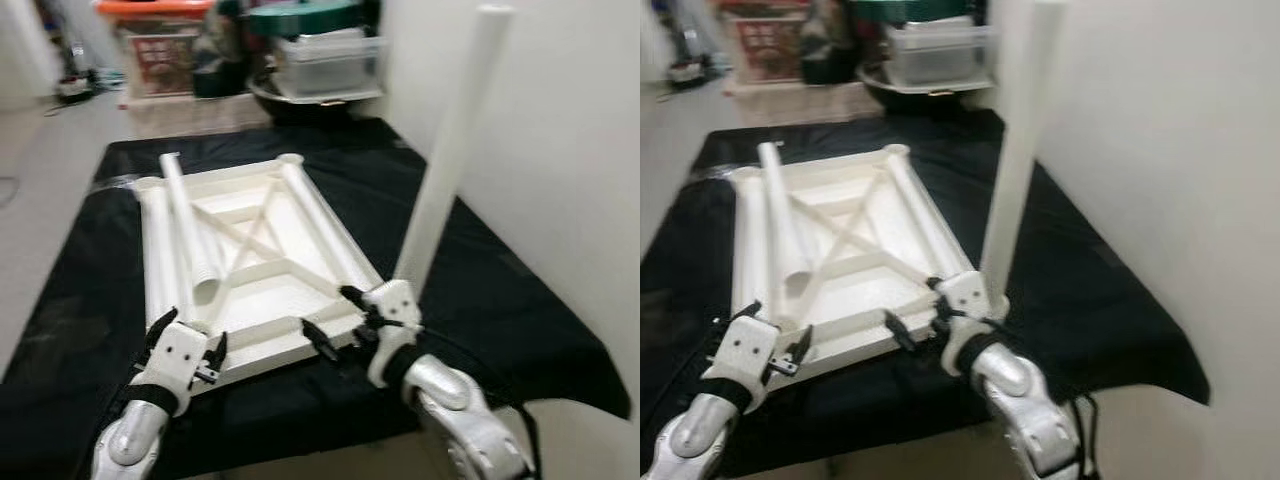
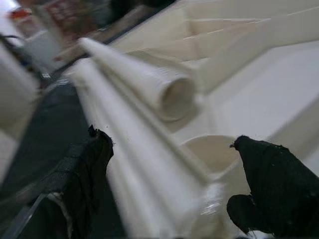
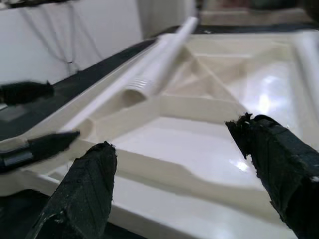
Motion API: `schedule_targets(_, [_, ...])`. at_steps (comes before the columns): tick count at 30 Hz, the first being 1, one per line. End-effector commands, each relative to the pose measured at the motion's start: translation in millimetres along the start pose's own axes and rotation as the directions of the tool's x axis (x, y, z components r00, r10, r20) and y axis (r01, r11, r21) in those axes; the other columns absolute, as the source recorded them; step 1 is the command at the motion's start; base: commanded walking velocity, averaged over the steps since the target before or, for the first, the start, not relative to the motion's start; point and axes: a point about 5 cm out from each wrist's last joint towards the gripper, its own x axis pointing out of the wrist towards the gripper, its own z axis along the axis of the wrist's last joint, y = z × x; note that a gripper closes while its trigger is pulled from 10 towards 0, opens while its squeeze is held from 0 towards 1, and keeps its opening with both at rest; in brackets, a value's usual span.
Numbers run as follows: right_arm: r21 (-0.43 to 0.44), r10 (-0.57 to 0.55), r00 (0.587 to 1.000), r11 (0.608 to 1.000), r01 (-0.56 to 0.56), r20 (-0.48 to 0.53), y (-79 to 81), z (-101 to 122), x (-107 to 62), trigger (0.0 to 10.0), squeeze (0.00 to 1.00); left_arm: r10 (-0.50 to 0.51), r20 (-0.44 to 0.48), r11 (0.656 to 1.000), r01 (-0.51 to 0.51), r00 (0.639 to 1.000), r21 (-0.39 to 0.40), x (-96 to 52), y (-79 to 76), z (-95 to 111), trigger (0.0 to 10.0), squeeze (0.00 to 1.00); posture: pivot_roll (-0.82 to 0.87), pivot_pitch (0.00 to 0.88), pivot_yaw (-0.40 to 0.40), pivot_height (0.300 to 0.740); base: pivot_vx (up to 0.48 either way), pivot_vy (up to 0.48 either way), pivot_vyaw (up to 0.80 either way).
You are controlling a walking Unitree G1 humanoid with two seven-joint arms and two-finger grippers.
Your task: Building children table
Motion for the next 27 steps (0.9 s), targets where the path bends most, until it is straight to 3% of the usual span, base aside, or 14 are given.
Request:
schedule_targets(1, [-0.039,-0.002,1.000,0.999,0.001,-0.016,-5.7,-2.3,0.1,10.0,0.00,0.008,0.001,1.000,-0.008,1.000,0.003,5.8,-2.4,4.3,10.0,0.00,0.06,0.000,-0.008,0.740,0.000,0.000,0.80])
schedule_targets(6, [-0.057,0.003,0.999,0.998,-0.005,-0.033,-12.8,-5.5,-1.0,10.0,0.00,0.017,0.029,0.999,-0.016,0.999,-0.042,7.7,-9.8,14.4,10.0,0.00,0.08,0.000,-0.007,0.740,0.000,0.000,0.80])
schedule_targets(11, [-0.058,-0.028,0.999,0.998,0.026,-0.043,-14.7,-11.9,3.3,10.0,0.00,0.010,0.009,0.999,-0.009,1.000,-0.053,-2.0,-17.2,10.7,10.0,0.00,0.10,0.000,0.003,0.740,0.000,0.000,0.80])
schedule_targets(14, [-0.006,-0.082,0.997,0.997,0.081,-0.015,-17.7,-8.9,9.6,10.0,0.00,-0.004,0.005,0.998,0.005,1.000,-0.070,-5.5,-19.5,13.0,10.0,0.00,0.11,0.000,-0.002,0.740,0.000,0.000,0.80])
schedule_targets(18, [0.017,-0.134,0.991,0.991,0.134,-0.006,-22.9,-6.6,19.8,10.0,0.00,0.048,-0.003,0.995,-0.048,0.999,-0.083,-0.1,-6.8,10.7,10.0,0.00,0.11,0.000,-0.007,0.740,0.000,0.000,0.00])
schedule_targets(24, [0.013,-0.149,0.989,0.989,0.149,-0.002,-27.0,-6.3,22.4,10.0,0.00,0.073,-0.005,0.990,-0.073,0.997,-0.120,2.7,-4.0,12.5,10.0,0.00,0.11,0.000,-0.008,0.740,0.000,0.000,0.00])
schedule_targets(27, [-0.077,-0.181,0.983,0.980,0.182,0.022,-31.1,-4.9,27.0,10.0,0.00,0.070,0.000,0.991,-0.070,0.998,-0.116,3.6,-6.1,13.1,10.0,0.00,0.10,0.000,-0.023,0.740,0.000,0.000,0.00])
